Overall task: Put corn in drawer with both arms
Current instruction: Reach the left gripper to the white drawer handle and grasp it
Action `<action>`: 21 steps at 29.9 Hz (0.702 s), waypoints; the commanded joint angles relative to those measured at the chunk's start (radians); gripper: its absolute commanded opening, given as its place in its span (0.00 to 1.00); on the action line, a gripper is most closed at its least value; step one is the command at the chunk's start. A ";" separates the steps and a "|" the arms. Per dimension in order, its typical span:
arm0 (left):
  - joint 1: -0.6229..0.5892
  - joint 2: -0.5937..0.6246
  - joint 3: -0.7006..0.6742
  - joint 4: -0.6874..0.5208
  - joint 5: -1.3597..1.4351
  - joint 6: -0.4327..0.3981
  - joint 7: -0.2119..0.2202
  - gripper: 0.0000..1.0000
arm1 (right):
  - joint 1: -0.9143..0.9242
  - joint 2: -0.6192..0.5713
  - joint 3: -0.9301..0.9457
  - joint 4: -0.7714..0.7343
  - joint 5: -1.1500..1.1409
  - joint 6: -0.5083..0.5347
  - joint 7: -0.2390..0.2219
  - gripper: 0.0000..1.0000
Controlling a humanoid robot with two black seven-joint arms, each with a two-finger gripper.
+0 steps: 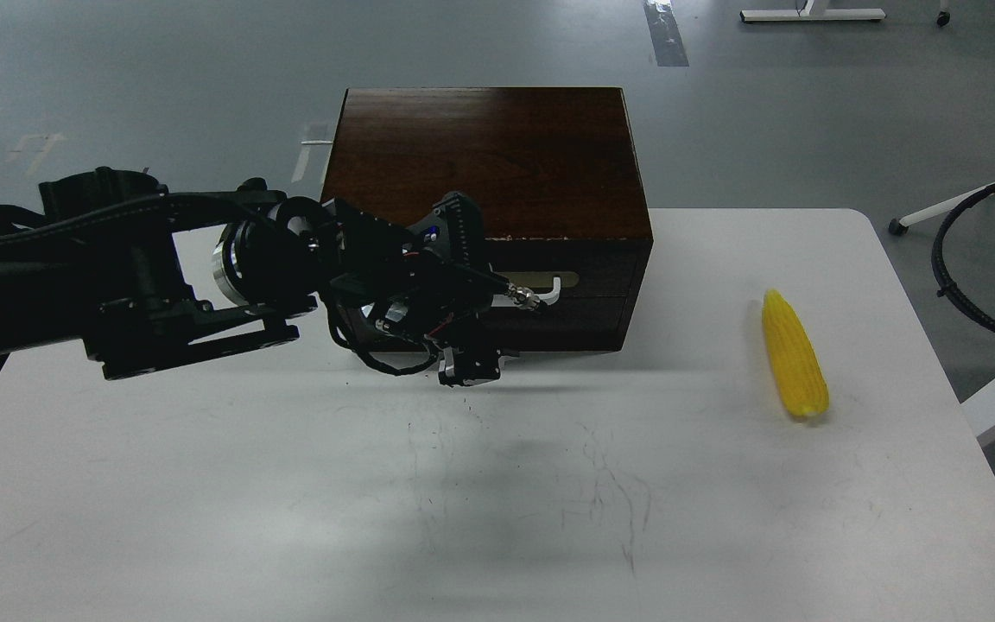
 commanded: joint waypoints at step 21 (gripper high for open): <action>0.023 0.000 0.016 0.060 0.000 0.000 -0.038 0.72 | 0.011 -0.004 0.002 -0.041 0.000 0.000 0.002 1.00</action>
